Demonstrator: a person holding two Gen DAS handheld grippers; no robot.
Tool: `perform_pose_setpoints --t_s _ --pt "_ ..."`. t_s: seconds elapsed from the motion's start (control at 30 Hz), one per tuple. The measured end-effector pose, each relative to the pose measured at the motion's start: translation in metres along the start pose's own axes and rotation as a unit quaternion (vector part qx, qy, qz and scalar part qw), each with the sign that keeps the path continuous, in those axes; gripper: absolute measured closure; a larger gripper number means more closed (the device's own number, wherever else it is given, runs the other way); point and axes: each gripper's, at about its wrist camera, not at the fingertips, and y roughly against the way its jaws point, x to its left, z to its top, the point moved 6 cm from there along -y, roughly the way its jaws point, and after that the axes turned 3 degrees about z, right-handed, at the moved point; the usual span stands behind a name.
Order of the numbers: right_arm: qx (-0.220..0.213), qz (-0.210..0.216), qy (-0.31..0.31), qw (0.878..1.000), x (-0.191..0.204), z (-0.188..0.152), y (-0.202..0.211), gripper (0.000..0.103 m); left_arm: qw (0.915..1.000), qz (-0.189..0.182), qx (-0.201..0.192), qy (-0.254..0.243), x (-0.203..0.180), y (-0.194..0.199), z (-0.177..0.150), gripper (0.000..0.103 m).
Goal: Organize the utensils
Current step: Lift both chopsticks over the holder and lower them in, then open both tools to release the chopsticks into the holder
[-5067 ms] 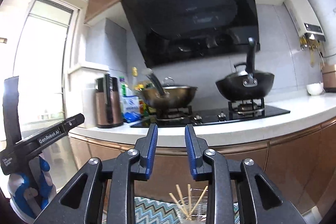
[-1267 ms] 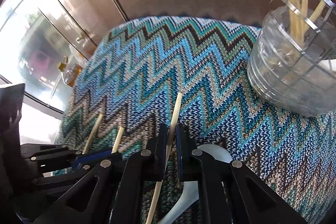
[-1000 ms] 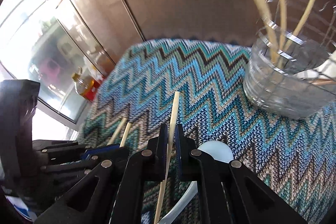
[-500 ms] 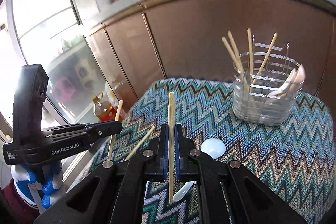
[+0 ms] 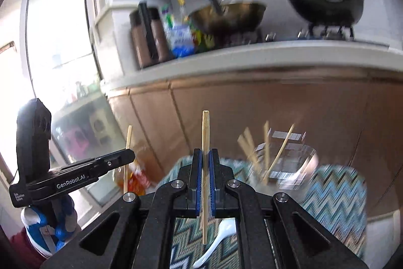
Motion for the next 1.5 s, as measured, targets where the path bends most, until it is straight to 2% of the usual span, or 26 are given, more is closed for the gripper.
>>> perform_pose_setpoints --t_s 0.2,0.3,0.4,0.63,0.97,1.13,1.23,1.5 --pt "-0.048 -0.017 0.014 0.999 -0.026 0.046 -0.003 0.097 0.9972 -0.032 -0.068 0.010 -0.040 -0.018 0.053 0.098" --pt "-0.057 -0.029 0.020 0.998 -0.042 0.055 -0.018 0.097 0.9943 -0.033 -0.101 0.016 -0.055 -0.038 0.074 0.098" --pt "-0.057 -0.037 0.023 0.997 -0.058 0.059 -0.032 0.097 0.9925 -0.032 -0.115 0.023 -0.065 -0.067 0.085 0.098" --pt "-0.047 -0.048 0.024 0.997 -0.090 0.046 -0.069 0.097 0.9901 -0.004 -0.140 0.012 -0.077 -0.128 0.088 0.098" --pt "-0.022 -0.060 0.024 0.998 -0.112 0.019 -0.103 0.098 0.9901 0.048 -0.132 0.005 -0.063 -0.197 0.060 0.098" --pt "-0.016 -0.064 0.020 0.998 -0.114 0.011 -0.107 0.096 0.9914 0.048 -0.122 0.003 -0.057 -0.206 0.053 0.097" --pt "-0.022 -0.068 0.018 0.997 -0.112 0.013 -0.101 0.088 0.9917 0.043 -0.121 -0.005 -0.057 -0.198 0.052 0.095" --pt "-0.048 -0.079 0.021 0.995 -0.091 0.032 -0.061 0.078 0.9893 0.040 -0.140 -0.017 -0.055 -0.140 0.068 0.085"
